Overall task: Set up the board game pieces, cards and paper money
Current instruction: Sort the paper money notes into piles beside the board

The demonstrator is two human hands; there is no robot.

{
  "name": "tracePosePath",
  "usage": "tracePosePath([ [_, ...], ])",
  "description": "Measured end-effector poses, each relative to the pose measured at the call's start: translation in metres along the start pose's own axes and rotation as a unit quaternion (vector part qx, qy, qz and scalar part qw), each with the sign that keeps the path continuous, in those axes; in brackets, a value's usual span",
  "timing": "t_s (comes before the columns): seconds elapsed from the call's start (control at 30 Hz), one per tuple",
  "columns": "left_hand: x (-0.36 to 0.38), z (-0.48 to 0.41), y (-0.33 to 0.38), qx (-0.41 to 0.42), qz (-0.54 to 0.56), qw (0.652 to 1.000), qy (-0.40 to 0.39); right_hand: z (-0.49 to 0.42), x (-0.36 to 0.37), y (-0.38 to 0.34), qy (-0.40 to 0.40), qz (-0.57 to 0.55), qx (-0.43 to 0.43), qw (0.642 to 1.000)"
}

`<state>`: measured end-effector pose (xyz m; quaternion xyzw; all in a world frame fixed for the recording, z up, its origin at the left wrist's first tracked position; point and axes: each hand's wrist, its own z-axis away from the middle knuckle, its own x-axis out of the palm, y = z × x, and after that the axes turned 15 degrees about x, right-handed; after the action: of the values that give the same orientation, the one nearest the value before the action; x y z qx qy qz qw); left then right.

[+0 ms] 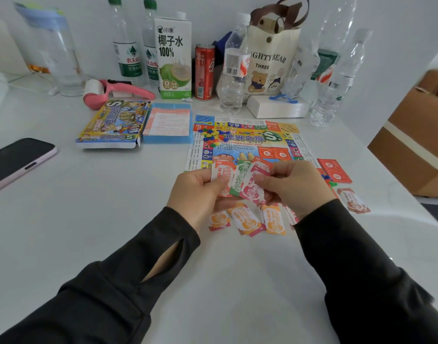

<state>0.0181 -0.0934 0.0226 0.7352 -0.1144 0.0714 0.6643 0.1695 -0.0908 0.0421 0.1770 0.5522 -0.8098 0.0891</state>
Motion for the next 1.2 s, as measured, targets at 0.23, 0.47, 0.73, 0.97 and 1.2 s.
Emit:
tracePosePath([
  [0.23, -0.0006, -0.0009, 0.0014, 0.026, -0.029, 0.999, 0.027, 0.0008, -0.0015, -0.0010, -0.005, -0.001, 0.010, 1.000],
  [0.47, -0.0022, -0.0006, 0.0012, 0.022, -0.031, 0.999, 0.040, 0.0004, -0.0011, -0.0018, -0.005, -0.029, 0.007, 1.000],
  [0.73, 0.0000, 0.0017, 0.0034, 0.009, -0.007, 1.000, 0.008, 0.0014, 0.0031, -0.0009, -0.024, -0.025, -0.001, 0.999],
  [0.97, -0.0002, 0.0007, 0.0009, 0.013, 0.006, 1.000, -0.014, 0.0014, 0.0037, 0.0004, -0.020, -0.037, -0.003, 0.999],
  [1.2, 0.0002, 0.0008, -0.0001, -0.001, 0.035, 0.999, -0.025, -0.0010, 0.0016, 0.0012, -0.012, -0.040, 0.000, 0.999],
])
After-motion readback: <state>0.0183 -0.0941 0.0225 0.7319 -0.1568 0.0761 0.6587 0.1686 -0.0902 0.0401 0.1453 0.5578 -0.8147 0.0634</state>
